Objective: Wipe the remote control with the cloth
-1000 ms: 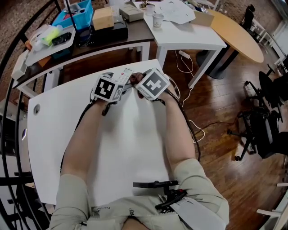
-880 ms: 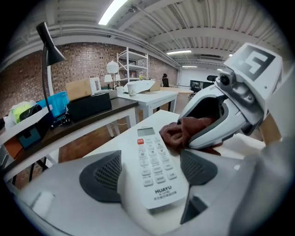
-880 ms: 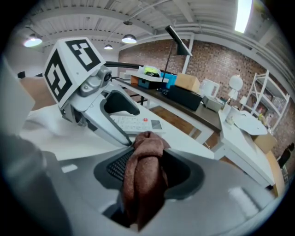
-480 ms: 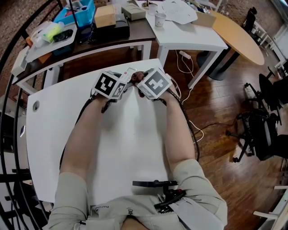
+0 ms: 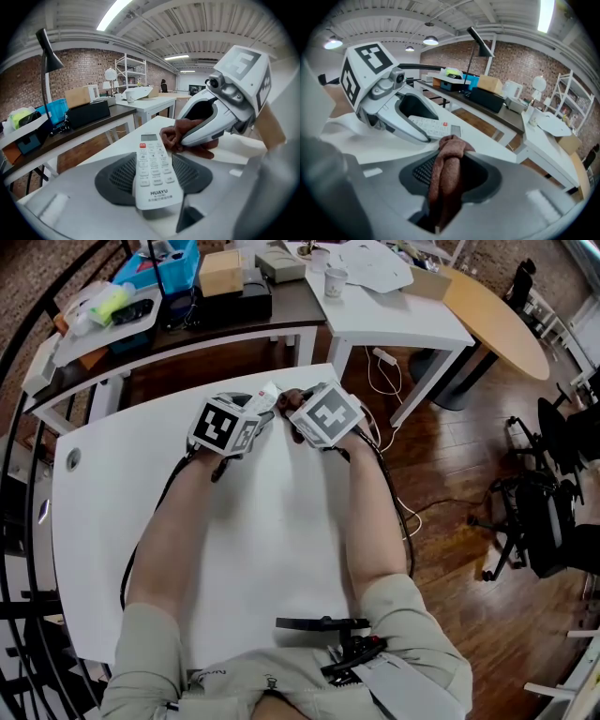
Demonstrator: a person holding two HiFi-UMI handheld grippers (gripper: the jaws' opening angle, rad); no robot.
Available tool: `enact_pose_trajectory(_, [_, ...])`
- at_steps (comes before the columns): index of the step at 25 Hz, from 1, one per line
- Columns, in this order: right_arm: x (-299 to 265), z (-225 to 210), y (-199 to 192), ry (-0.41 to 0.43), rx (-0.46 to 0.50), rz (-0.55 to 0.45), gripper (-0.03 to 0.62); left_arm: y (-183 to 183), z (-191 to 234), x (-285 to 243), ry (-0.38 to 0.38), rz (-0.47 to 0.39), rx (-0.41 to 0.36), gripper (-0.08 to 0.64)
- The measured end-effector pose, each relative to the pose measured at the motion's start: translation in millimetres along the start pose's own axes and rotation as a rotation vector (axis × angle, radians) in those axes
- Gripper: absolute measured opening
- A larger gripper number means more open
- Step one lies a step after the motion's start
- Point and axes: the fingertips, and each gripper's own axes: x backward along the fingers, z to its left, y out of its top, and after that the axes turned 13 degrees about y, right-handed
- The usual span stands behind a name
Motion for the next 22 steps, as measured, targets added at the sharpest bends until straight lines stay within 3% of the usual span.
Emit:
enact_pose_trajectory(4, [13, -4, 5, -0.028, -0.019, -0.032, 0.118, -5, 4, 13, 0.007, -0.053, 0.038, 0.247])
enact_pose_trajectory(6, [24, -6, 15, -0.048, -0.008, -0.072, 0.117, -5, 12, 25, 0.047, -0.1, 0.035, 0.247])
enact_pose_trajectory(14, [96, 17, 84, -0.144, 0.106, -0.356, 0.114, 32, 32, 131, 0.337, -0.431, -0.097, 0.247])
enact_pose_trajectory(19, [148, 57, 132, -0.181, 0.218, -0.593, 0.11, 34, 47, 193, 0.499, -0.576, -0.067, 0.247])
enact_pose_trajectory(22, [175, 82, 152, -0.202, 0.276, -0.707, 0.109, 41, 48, 220, 0.537, -0.634, -0.055, 0.247])
